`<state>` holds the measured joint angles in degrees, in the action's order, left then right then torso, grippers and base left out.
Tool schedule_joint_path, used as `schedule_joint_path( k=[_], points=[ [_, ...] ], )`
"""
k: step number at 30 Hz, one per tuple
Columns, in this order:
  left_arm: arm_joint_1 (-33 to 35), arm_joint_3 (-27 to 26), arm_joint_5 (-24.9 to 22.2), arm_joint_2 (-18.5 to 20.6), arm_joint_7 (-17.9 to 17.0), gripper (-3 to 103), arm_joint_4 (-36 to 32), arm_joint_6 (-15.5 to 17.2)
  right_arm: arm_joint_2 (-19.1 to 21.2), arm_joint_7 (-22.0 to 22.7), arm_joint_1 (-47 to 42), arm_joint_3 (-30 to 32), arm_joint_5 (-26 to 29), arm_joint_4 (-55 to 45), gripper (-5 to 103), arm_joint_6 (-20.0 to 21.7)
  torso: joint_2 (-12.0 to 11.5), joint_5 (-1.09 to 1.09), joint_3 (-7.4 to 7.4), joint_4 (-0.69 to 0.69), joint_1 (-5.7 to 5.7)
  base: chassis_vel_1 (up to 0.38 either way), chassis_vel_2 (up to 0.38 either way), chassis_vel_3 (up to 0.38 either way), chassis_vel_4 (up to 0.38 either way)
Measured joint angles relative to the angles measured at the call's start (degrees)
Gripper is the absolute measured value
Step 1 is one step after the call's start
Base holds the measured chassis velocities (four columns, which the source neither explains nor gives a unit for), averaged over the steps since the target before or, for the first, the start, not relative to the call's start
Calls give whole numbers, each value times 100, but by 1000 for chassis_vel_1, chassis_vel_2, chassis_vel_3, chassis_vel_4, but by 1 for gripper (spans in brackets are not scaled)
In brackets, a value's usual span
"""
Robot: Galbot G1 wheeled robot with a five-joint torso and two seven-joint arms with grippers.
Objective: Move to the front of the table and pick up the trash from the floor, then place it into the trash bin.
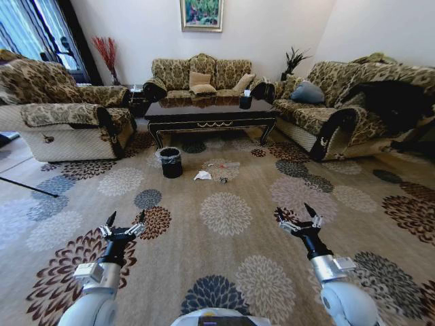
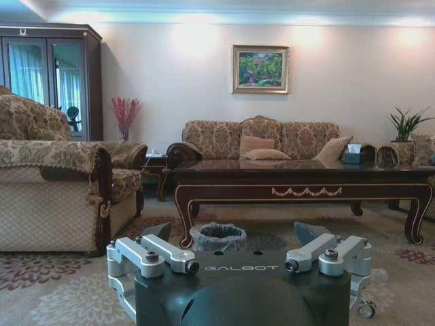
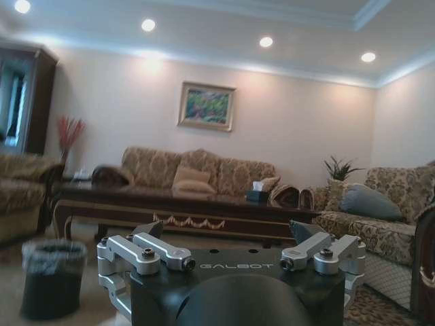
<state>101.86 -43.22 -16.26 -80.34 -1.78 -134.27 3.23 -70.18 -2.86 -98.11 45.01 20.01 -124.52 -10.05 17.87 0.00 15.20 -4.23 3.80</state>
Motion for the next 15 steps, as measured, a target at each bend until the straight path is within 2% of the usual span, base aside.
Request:
schedule_joint_path(
  k=[4,7,15],
  points=[
    [-34,38,62,-36,0,100,-1,9,10,-9,62,38,381,33,100,-175,-112,-1,-78,0,-35,0,0,0,0],
    [-36,37,57,-44,-2,100,-75,33,22,-11,68,48,376,78,100,-187,-154,-1,-106,0,-46,0,0,0,0],
    [-130,-146,-367,41,-30,100,-649,321,-6,-23,117,-44,148,228,100,-186,-357,1,-247,0,-109,0,0,0,0]
  ],
)
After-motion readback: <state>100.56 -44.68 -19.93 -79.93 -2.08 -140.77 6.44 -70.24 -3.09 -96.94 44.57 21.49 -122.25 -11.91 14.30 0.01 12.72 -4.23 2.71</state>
